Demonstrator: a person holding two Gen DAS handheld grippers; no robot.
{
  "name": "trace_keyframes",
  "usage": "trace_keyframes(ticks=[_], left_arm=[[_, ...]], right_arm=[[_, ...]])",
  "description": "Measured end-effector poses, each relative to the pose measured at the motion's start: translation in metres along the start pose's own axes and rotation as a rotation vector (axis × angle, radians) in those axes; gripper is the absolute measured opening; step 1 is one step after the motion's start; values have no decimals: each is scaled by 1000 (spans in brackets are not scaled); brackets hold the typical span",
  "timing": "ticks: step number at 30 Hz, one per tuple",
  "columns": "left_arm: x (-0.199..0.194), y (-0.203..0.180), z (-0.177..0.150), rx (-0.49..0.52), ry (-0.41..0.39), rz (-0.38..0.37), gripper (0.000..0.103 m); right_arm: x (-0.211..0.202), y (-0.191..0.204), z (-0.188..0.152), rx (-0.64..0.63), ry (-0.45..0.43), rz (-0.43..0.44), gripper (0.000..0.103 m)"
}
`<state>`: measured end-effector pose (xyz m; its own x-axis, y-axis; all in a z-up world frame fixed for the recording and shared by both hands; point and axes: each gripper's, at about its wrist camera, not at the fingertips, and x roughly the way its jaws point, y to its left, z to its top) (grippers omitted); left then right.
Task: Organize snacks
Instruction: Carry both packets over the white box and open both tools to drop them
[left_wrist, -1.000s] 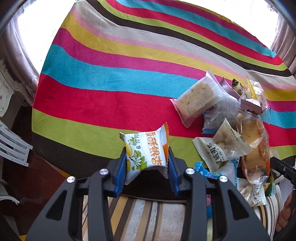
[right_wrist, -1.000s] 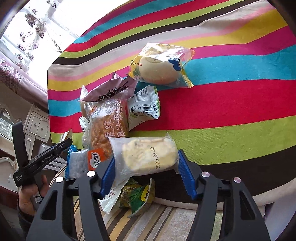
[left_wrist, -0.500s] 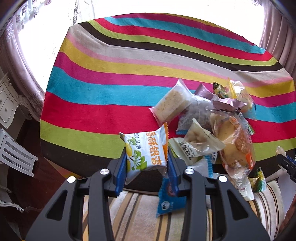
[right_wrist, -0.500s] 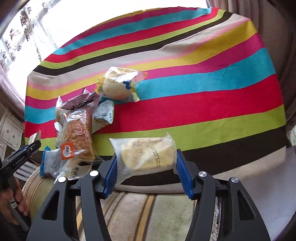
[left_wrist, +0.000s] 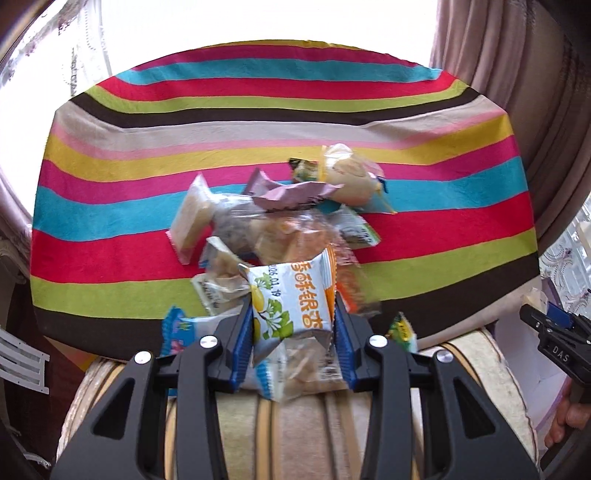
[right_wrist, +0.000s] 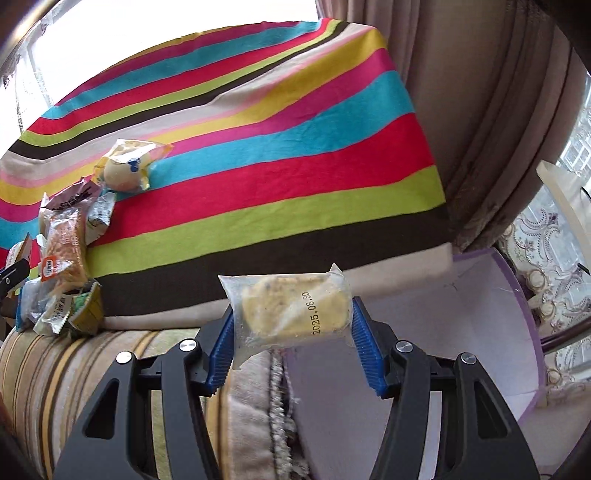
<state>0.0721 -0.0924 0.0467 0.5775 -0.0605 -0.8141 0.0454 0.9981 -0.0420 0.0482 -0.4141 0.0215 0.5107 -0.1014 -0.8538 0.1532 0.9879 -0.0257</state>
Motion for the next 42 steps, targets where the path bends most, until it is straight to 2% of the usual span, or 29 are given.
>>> trace_keyframes(ticks=[9,19,28,40,42], left_arm=[[3,-95,-5,155,22,-162,39],[11,-180,-21,303,107,-297,39],[29,-229,-36,411,201,-342,39],[51,-260,-40,465,276,-377,40],[53,-264,-41,470,286,-386,44]], right_arm=[[9,-58,-36,68,75,-106,57],[46,-98,-77,125,232,-120,57],[71,-107,-104,156,326,-111,57],[84,-118,-114,184,362,-126,57],[85,-118,-113,184,364,-132,58]])
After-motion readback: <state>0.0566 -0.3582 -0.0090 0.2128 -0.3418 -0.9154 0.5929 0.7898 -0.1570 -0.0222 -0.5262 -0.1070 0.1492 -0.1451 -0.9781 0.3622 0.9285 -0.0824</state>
